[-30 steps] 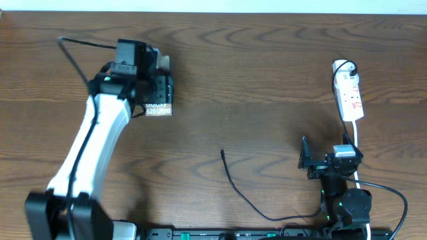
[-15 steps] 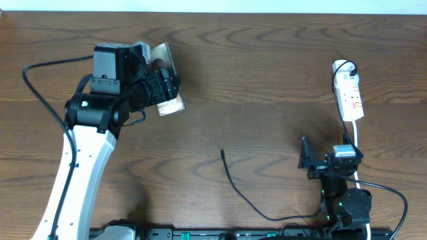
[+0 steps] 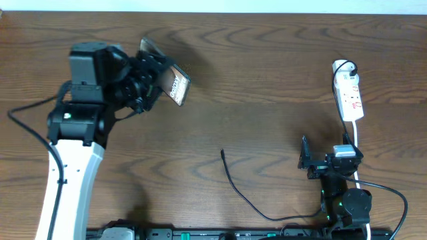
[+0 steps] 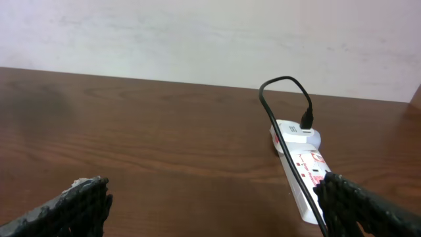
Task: Plug charger to phone and switch on socket
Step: 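Lift the phone with the left gripper and tilt it upright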
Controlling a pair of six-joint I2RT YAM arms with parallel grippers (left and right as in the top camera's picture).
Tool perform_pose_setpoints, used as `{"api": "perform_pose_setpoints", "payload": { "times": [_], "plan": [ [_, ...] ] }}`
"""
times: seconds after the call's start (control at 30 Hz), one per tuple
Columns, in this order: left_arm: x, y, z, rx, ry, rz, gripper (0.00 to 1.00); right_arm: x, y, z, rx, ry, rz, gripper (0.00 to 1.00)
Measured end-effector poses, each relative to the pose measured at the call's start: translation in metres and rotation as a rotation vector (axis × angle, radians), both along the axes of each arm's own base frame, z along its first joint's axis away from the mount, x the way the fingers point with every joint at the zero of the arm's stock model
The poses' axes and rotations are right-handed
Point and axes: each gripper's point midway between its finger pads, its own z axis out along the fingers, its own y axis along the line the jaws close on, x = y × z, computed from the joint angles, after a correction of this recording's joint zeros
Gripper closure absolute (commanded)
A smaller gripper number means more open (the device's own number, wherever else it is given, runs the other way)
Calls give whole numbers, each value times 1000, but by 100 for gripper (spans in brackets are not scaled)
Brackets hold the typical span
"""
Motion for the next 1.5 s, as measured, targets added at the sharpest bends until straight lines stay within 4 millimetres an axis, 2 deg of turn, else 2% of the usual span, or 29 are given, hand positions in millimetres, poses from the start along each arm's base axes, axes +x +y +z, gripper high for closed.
{"api": "perform_pose_setpoints", "payload": {
  "times": [0.3,0.53,0.87,1.5],
  "plan": [
    [-6,17,24,-335,128,44,92,0,0,0,0,0,0,1],
    [-17,14,36,-452,167,-15,93,0,0,0,0,0,0,1],
    [-26,5,45,-518,195,-82,92,0,0,0,0,0,0,1],
    [-27,4,46,-521,196,-88,92,0,0,0,0,0,0,1]
  ]
}}
